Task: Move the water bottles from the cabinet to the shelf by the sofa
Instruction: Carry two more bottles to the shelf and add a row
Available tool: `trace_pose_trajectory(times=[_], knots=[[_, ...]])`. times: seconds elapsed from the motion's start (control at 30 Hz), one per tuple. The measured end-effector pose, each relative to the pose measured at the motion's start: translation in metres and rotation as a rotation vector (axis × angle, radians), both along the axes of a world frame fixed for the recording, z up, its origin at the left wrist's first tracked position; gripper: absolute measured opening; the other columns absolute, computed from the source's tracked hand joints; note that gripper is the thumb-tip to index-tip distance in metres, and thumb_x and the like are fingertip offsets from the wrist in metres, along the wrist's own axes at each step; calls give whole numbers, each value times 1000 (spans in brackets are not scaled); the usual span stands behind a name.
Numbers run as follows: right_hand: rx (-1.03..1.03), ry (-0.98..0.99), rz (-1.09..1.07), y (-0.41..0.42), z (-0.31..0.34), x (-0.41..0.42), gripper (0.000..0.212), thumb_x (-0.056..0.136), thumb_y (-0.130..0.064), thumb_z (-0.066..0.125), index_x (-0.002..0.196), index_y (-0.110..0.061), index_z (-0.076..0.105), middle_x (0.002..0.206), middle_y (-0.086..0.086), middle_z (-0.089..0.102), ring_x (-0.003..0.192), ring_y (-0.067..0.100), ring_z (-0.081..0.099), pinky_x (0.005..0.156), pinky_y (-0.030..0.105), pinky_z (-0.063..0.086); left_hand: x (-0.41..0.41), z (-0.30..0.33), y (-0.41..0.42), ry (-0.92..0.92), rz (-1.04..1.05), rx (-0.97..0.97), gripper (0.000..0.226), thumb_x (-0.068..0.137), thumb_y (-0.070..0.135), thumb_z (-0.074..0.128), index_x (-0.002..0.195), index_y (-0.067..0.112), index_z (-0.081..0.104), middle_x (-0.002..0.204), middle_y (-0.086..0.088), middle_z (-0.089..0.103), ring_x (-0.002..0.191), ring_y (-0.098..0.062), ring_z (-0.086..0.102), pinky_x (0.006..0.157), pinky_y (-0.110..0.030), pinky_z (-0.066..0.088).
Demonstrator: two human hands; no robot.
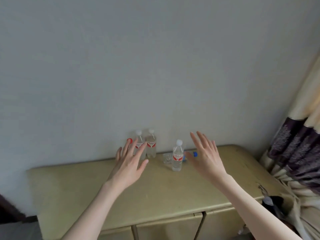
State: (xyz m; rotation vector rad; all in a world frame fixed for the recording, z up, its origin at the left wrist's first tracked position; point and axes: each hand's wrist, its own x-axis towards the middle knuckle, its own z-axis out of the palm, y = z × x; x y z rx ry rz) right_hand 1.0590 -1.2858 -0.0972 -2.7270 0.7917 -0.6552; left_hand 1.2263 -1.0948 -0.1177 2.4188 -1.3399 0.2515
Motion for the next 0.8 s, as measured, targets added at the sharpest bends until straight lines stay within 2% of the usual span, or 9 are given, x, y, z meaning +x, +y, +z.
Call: trace_pose_trajectory(times=[0.1, 0.17, 0.23, 0.33, 0.4, 0.5, 0.7, 0.8], knots=[[-3, 51, 24, -36, -8, 31, 67, 90, -47, 43, 145, -26, 12, 155, 3, 13, 143, 20, 7, 116, 40, 5, 32, -2, -36, 32, 23, 21, 56, 93, 39, 41, 143, 28, 18, 155, -5, 7, 142, -26, 2, 113, -45, 5], [0, 89, 31, -58, -16, 52, 67, 90, -48, 42, 145, -26, 11, 155, 3, 12, 143, 21, 7, 116, 41, 5, 52, -7, -58, 41, 26, 46, 55, 92, 44, 32, 143, 27, 18, 155, -4, 6, 142, -25, 2, 113, -44, 6], [27, 135, 27, -76, -26, 72, 66, 91, -49, 39, 145, -26, 9, 155, 2, 10, 143, 21, 5, 116, 41, 5, 70, -16, -77, 59, 33, 51, 63, 85, 52, 19, 140, 23, 28, 152, -8, 20, 140, -29, 15, 111, -47, 15], [91, 199, 23, -100, -48, 96, 62, 93, -45, 37, 145, -26, 9, 155, 0, 9, 143, 19, 4, 116, 38, 4, 91, -32, -104, 102, 30, 33, 61, 84, 48, 26, 134, 17, 41, 141, -12, 42, 130, -34, 36, 103, -48, 31], [116, 214, 32, -112, -62, 108, 59, 94, -41, 38, 144, -23, 13, 154, 1, 16, 142, 18, 10, 116, 35, 7, 101, -44, -119, 135, 27, 32, 50, 90, 36, 41, 137, 18, 37, 143, -11, 38, 132, -32, 33, 106, -45, 29], [181, 222, 30, -127, -85, 132, 56, 94, -35, 41, 143, -19, 19, 152, 2, 23, 140, 19, 19, 113, 30, 15, 131, -69, -144, 172, -25, 56, 50, 90, 22, 52, 137, 18, 36, 144, -12, 35, 133, -32, 30, 108, -42, 27], [340, 308, -50, -154, -125, 170, 58, 92, -34, 46, 142, -20, 21, 149, -1, 25, 134, 22, 27, 107, 32, 26, 194, -100, -202, 256, -90, 147, 50, 91, 14, 47, 139, 15, 31, 146, -14, 29, 133, -32, 25, 108, -42, 28], [422, 338, -82, -163, -139, 184, 52, 90, -31, 50, 136, -13, 34, 141, 4, 37, 127, 24, 35, 102, 34, 34, 220, -106, -226, 302, -92, 180, 52, 92, 10, 44, 141, 12, 26, 149, -14, 23, 135, -31, 20, 109, -42, 28]])
